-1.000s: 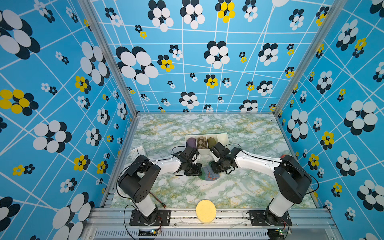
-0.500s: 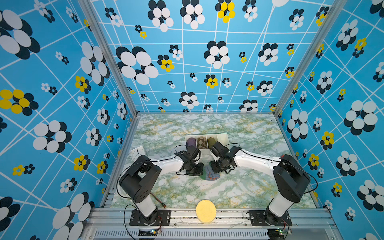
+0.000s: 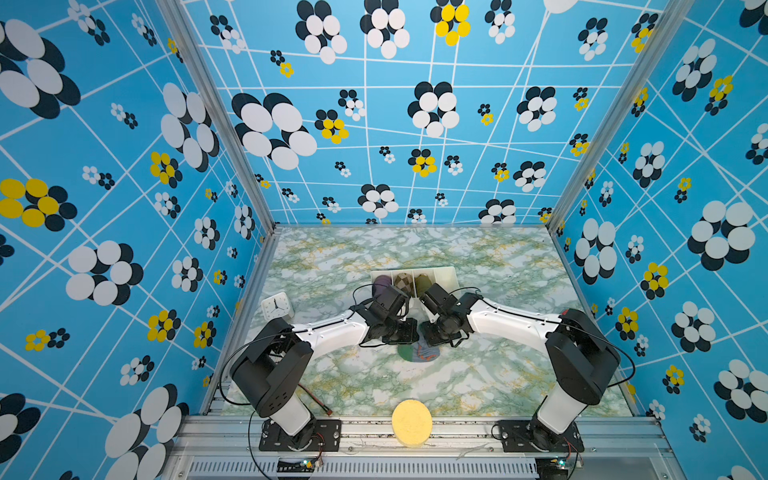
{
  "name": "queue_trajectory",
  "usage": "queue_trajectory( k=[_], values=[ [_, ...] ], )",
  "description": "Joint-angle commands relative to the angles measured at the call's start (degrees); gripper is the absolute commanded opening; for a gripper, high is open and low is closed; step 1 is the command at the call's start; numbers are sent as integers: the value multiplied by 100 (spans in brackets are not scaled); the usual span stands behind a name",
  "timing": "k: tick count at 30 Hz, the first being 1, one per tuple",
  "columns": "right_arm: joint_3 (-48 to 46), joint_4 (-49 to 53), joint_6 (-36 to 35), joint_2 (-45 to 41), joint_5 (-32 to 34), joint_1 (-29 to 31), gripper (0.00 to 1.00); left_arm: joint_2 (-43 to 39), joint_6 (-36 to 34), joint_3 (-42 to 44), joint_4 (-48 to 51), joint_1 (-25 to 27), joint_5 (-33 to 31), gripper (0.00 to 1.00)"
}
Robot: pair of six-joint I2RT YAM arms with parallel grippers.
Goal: Roll the socks
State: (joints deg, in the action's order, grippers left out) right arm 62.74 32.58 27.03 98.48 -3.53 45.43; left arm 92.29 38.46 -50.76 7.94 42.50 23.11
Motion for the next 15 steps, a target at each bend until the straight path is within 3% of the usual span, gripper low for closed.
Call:
queue_trajectory(
  k=[1,15],
  values=[
    [4,136,92,70,1,40,0,51,218,10,-327,82,61,10],
    [-43,56,136,7,-29,43,0,559,338,141,-548,162,196,10]
  ],
)
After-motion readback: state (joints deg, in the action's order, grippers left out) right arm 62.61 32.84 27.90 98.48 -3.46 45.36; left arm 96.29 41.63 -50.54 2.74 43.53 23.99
